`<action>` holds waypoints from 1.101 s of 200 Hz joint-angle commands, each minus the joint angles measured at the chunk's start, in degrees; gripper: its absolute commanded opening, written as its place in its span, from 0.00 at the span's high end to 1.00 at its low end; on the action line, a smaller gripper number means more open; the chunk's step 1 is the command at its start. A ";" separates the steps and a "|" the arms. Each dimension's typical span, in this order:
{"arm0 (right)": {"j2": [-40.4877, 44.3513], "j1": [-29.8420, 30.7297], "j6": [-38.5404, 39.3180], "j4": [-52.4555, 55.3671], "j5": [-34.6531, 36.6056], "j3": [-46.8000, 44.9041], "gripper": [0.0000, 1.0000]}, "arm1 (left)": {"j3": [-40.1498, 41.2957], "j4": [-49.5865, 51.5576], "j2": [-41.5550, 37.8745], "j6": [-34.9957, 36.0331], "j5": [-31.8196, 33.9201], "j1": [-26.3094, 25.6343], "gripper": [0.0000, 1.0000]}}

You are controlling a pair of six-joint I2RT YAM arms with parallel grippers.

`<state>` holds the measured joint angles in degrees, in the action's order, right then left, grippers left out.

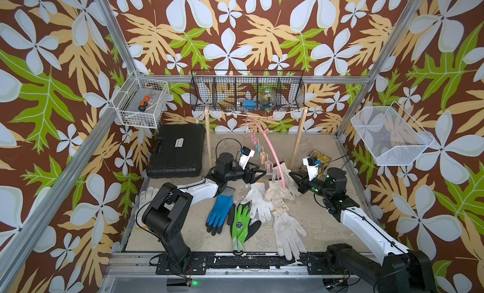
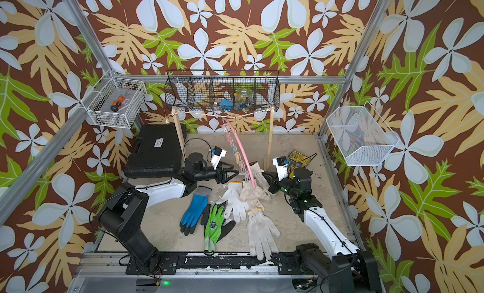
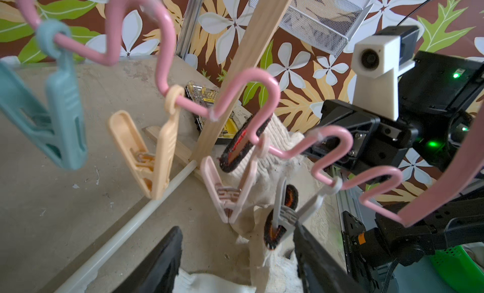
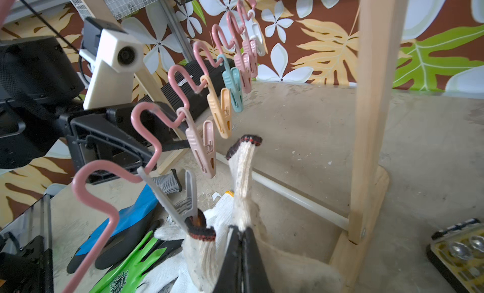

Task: Clip the gloves onto a hanger to dry
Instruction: Open the clamp at the hanger.

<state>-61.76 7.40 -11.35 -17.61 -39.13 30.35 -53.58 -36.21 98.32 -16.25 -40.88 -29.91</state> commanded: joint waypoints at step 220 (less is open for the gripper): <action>-9.84 -0.08 -4.64 -13.35 -13.40 -2.93 1.00 | -11.76 4.15 7.93 5.47 -7.80 -0.67 0.53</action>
<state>-71.18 7.35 -16.01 -29.32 -51.13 26.94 -64.60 -31.16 105.86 -10.63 -46.28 -30.65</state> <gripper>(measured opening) 0.050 0.474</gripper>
